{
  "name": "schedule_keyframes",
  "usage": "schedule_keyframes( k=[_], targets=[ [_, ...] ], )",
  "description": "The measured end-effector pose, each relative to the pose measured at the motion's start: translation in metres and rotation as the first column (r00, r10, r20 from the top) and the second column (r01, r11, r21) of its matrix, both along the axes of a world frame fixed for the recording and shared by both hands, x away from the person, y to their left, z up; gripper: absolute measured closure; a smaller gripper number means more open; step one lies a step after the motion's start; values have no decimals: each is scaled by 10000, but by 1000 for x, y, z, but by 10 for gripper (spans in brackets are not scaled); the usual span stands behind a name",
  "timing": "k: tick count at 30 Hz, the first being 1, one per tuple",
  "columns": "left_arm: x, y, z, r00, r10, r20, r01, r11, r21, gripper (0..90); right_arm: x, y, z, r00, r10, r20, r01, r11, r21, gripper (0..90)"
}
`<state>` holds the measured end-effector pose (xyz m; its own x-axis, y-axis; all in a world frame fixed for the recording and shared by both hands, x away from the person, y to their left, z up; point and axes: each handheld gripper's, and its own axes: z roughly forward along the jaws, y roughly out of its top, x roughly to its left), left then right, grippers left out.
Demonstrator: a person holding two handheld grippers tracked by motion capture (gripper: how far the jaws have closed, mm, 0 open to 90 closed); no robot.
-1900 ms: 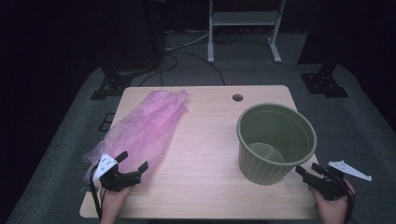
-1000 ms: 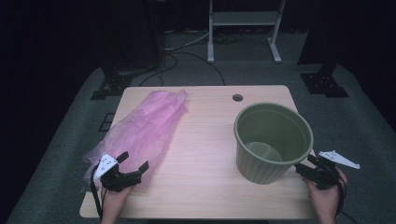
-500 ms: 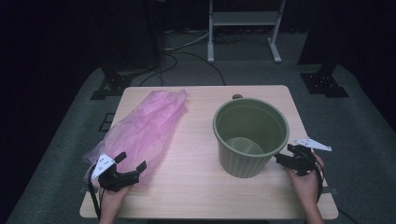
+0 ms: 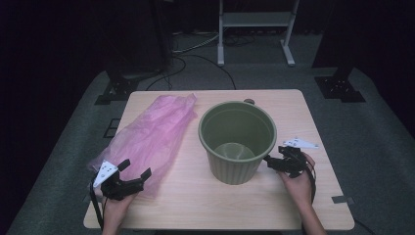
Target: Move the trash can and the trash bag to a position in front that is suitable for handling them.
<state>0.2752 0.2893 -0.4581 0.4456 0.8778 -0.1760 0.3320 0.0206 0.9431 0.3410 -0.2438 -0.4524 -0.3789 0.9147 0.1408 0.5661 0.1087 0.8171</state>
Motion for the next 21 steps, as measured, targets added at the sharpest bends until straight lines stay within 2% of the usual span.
schedule_keyframes(
  k=[7, 10, 12, 14, 16, 19, 20, 21],
  targets=[
    [2, 1, -1, 10000, 3, -76, -2, 10000, 55, 18, 5, 17, -2, 9990, 431, -74, -430, 9990, 136, 262],
    [5, -1, 0, 9999, -41, -125, 43, 9999, 130, 18, 6, 19, -3, 9982, 571, -159, -569, 9983, 115, 260],
    [6, -2, 0, 9999, -71, -137, 73, 9999, 155, 18, 4, 15, -2, 9984, 549, -122, -547, 9983, 187, 261],
    [11, -4, 3, 9996, -106, -279, 117, 9991, 399, 18, 0, 8, -2, 9987, 487, -120, -484, 9984, 294, 261],
    [14, -4, 4, 9992, -100, -376, 118, 9988, 481, 19, -6, 1, -2, 9991, 413, -133, -411, 9990, 193, 261],
    [33, -4, 5, 9974, 10, -727, 55, 9959, 901, 35, -16, -10, -4, 9992, 356, -164, -354, 9993, 103, 261],
    [33, -4, 5, 9974, 10, -727, 55, 9959, 901, 35, -16, -10, -4, 9992, 356, -164, -354, 9993, 103, 261],
    [44, -3, 5, 9957, 132, -916, -31, 9940, 1096, 36, -23, -18, -6, 9994, 295, -169, -294, 9996, 31, 261]
  ],
)
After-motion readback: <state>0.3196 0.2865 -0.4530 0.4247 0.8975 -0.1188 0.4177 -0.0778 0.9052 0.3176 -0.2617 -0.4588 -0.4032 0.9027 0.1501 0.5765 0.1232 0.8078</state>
